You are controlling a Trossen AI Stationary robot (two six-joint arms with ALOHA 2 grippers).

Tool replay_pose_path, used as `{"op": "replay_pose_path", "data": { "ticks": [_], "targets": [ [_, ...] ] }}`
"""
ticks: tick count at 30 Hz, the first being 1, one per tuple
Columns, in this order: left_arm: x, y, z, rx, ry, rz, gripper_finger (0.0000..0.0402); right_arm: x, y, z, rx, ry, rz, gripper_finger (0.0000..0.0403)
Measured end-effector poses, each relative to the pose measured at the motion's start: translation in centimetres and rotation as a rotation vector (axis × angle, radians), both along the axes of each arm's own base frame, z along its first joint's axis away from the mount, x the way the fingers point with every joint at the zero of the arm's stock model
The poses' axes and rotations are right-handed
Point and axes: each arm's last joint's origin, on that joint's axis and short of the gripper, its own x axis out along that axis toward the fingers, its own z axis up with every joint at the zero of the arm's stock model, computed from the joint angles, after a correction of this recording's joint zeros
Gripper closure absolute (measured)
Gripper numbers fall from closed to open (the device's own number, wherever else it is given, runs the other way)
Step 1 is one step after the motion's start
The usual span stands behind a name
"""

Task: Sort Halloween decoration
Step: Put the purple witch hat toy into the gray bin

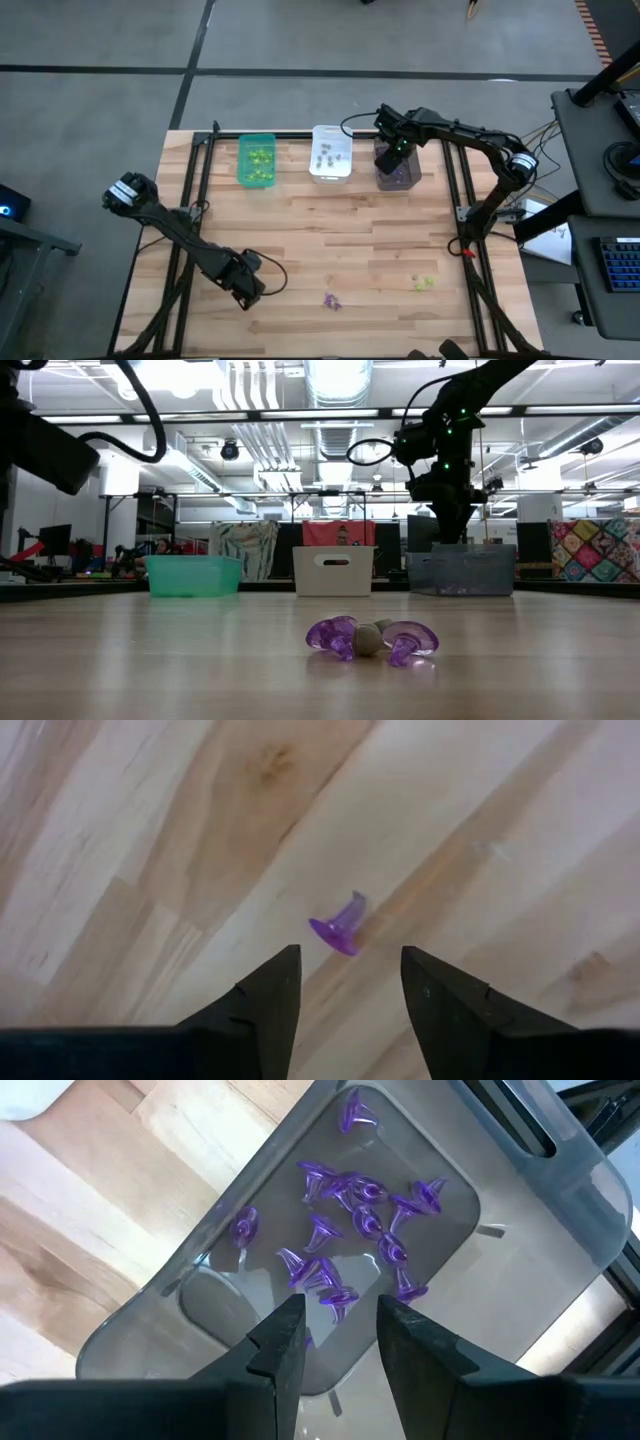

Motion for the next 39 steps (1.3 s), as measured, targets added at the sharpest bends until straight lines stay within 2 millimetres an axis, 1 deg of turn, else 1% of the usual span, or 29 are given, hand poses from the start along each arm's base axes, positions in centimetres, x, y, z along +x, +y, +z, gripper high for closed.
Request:
{"op": "replay_pose_path", "data": {
  "ticks": [7,12,18,24,29,35,39],
  "targets": [
    [0.3,-0.2,-1.6,0.049,0.042,0.008,0.0257,0.0,0.0,0.0,0.0,-0.001,-0.001,0.0284],
    [0.4,-0.3,-2.2,0.065,0.064,0.006,0.0275,0.0,0.0,0.0,0.0,-0.002,-0.01,0.0284],
    [0.4,-0.5,-2.3,0.065,0.064,0.001,0.0306,0.0,0.0,0.0,0.0,-0.003,-0.009,0.0284],
    [0.4,-0.6,-2.3,0.053,0.051,-0.024,0.0353,-0.1,0.0,0.2,-0.004,-0.008,-0.009,0.0284],
    [0.5,-0.6,-2.2,0.046,0.042,-0.045,0.0395,-0.4,0.3,1.3,-0.031,-0.04,-0.012,0.0284],
    [0.5,-0.4,-1.6,0.095,-0.027,-0.093,0.0401,-1.2,1.3,3.7,-0.092,-0.12,-0.018,0.0284],
    [0.5,0.0,-0.5,0.148,-0.131,-0.142,0.0401,-1.5,2.9,5.1,-0.15,-0.201,0.022,0.0284]
  ]
}}
